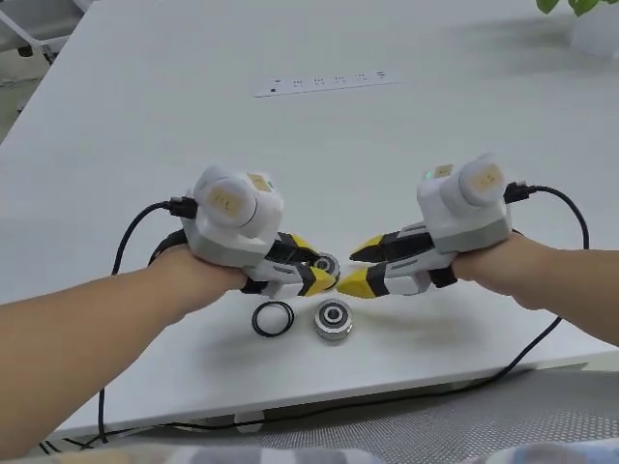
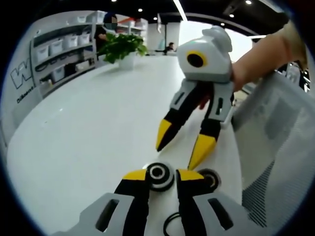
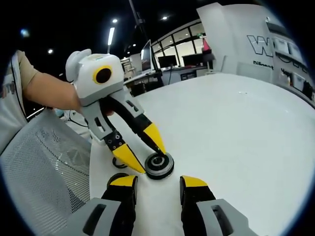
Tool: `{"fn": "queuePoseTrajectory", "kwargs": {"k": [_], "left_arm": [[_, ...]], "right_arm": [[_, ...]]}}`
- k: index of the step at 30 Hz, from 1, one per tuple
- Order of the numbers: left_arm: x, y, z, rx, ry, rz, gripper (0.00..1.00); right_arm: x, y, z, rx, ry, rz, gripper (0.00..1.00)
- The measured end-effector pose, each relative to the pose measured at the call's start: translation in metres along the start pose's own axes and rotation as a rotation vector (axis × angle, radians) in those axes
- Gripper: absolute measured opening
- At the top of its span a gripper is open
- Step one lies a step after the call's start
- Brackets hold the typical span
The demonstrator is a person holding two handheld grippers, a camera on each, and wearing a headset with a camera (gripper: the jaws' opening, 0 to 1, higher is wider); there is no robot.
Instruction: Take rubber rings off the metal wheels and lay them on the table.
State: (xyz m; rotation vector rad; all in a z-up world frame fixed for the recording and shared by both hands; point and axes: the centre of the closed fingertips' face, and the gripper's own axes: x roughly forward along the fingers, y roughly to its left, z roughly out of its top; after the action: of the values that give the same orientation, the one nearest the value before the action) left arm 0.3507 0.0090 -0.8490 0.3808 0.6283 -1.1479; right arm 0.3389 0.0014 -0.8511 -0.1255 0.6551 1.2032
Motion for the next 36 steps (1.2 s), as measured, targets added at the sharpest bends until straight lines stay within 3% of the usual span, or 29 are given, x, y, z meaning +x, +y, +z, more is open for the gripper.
{"fn": "queuePoseTrajectory", "kwargs": {"k": [6,17,22,30,36], "left_arm": [[0.000,0.004,0.001,0.001,0.000,0.023,0.16],[-0.005,0.001,0.004,0.001,-0.014,0.041,0.14],[-0.005,0.002,0.005,-0.002,-0.013,0.048,0.14],[-0.003,0.004,0.004,-0.005,-0.013,0.057,0.14],[-0.001,0.006,0.003,-0.012,-0.013,0.060,0.14]], "right_arm": [[0.001,-0.001,0.001,-0.004,-0.004,0.000,0.32],[0.013,0.001,0.003,-0.038,0.008,0.001,0.31],[0.019,-0.003,0.004,-0.062,0.017,-0.036,0.30],[0.027,-0.002,0.005,-0.099,0.020,-0.048,0.28],[0.022,-0.005,0.002,-0.108,0.027,-0.055,0.24]]}}
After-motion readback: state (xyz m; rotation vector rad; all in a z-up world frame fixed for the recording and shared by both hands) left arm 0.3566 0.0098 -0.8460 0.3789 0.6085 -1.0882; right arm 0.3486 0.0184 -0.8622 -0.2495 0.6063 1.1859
